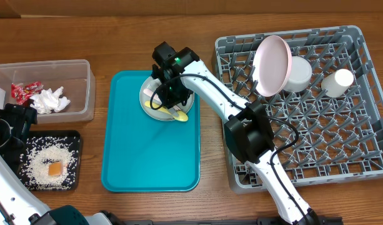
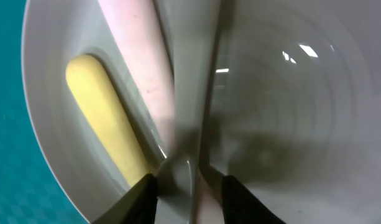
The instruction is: Sort waste into correct bins and load items into the dishwasher rack
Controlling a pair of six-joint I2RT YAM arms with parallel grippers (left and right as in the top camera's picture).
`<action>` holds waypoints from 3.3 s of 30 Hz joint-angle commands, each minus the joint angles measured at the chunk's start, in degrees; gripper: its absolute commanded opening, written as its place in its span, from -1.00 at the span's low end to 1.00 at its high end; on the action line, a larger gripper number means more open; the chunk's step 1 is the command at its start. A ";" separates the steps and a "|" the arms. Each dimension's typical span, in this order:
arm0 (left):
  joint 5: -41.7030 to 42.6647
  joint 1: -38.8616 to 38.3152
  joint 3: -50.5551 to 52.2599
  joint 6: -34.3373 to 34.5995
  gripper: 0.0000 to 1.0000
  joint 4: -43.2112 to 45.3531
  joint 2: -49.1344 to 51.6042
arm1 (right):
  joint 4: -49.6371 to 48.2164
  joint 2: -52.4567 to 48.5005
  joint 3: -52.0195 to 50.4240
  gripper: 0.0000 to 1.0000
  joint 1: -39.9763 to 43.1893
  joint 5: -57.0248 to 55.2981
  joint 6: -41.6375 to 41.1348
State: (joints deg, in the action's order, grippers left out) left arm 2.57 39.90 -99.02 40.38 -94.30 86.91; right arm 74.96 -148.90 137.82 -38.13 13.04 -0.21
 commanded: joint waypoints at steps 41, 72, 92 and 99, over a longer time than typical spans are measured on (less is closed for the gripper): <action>-0.61 0.22 0.31 0.79 1.00 0.04 0.11 | 13.40 8.76 16.59 -0.92 9.81 -6.73 -7.93; -0.61 0.22 0.31 0.79 0.99 0.04 0.11 | 18.08 12.50 4.66 -0.92 20.41 -11.30 -10.32; -0.61 0.22 0.31 0.79 1.00 0.04 0.11 | 14.49 13.64 6.03 0.60 17.31 3.69 -5.22; -0.61 0.22 0.31 0.79 1.00 0.04 0.11 | 11.37 13.00 4.63 0.61 9.75 4.79 8.02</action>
State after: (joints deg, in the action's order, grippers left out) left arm 2.57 39.90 -99.02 40.38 -94.28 86.91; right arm 87.29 -137.47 142.39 -24.40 15.59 -0.60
